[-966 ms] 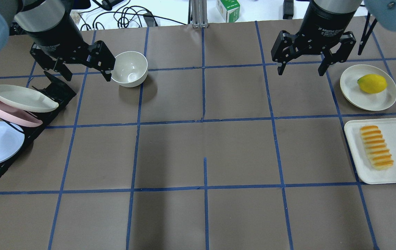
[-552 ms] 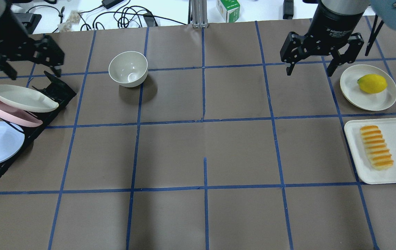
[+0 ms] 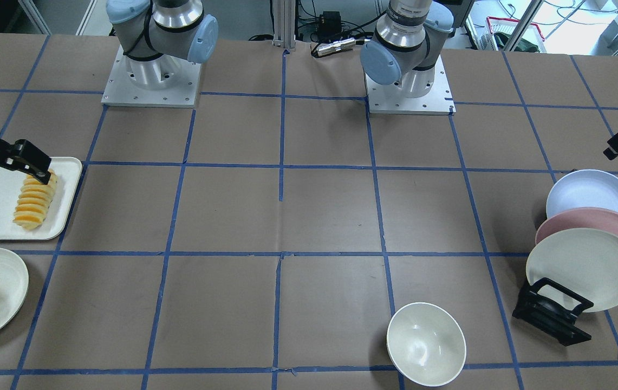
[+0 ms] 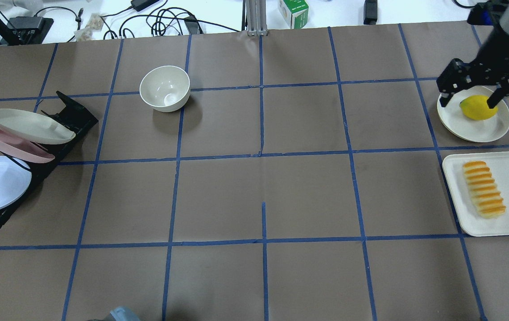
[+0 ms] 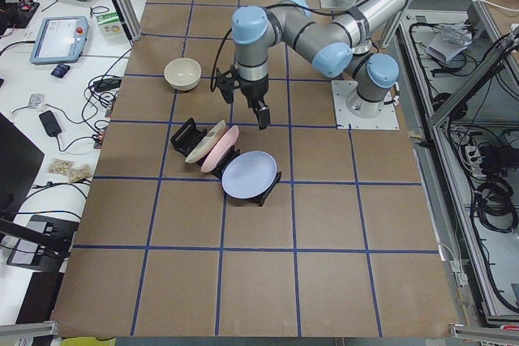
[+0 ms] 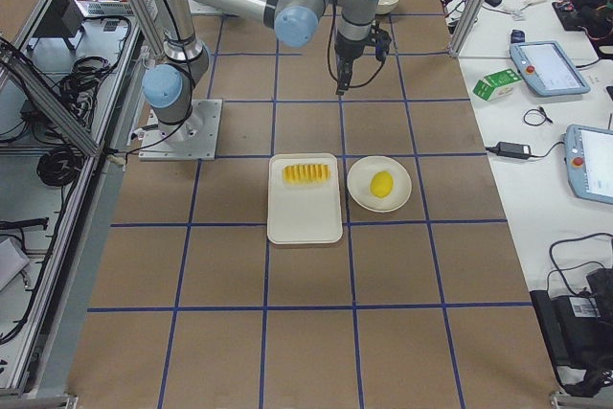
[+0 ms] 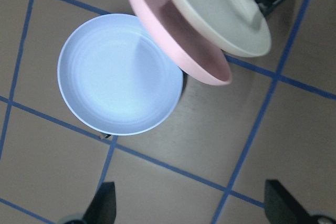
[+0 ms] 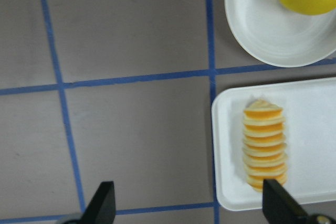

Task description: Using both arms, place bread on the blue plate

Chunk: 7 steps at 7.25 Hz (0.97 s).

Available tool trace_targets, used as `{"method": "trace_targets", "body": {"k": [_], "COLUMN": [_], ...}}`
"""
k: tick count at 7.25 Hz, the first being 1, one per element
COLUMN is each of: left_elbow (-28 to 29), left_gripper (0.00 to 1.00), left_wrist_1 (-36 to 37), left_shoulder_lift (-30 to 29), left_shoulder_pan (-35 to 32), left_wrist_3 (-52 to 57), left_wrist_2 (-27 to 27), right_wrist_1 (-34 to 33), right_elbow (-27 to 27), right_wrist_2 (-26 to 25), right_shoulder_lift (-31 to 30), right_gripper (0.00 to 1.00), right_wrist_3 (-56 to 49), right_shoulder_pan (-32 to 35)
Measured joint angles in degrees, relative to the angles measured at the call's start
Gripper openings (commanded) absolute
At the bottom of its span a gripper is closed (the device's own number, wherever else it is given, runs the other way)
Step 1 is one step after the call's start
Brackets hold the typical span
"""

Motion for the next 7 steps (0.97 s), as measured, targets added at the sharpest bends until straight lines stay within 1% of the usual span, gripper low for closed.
{"method": "trace_targets", "body": {"k": [1, 2, 4, 6, 7], "left_elbow": [-2.1, -2.6, -2.7, -3.2, -3.2], "left_gripper": [1.0, 1.0, 1.0, 1.0, 0.97], "left_wrist_1": [5.8, 9.0, 12.0, 15.8, 16.5], "left_shoulder_lift": [-2.8, -5.6, -10.1, -12.6, -13.3], "left_shoulder_pan": [3.2, 5.6, 9.2, 10.3, 10.4], "left_wrist_3": [3.8, 5.5, 6.9, 8.8, 9.0], "left_wrist_2": [0.2, 0.4, -0.7, -4.3, -4.2], "right_wrist_1": [-5.3, -9.9, -18.1, -24.7, -26.0], "right_elbow": [4.1, 8.1, 14.8, 18.5, 19.0], "right_wrist_2": [-0.2, -0.2, -0.3, -1.7, -2.1], "right_shoulder_lift": [0.3, 0.8, 2.4, 5.2, 7.0], "right_gripper": [1.0, 1.0, 1.0, 1.0, 1.0], "right_wrist_3": [-5.3, -9.0, -12.0, -14.9, -16.4], "right_shoulder_pan": [-3.9, -6.6, -8.8, -10.5, -11.4]}}
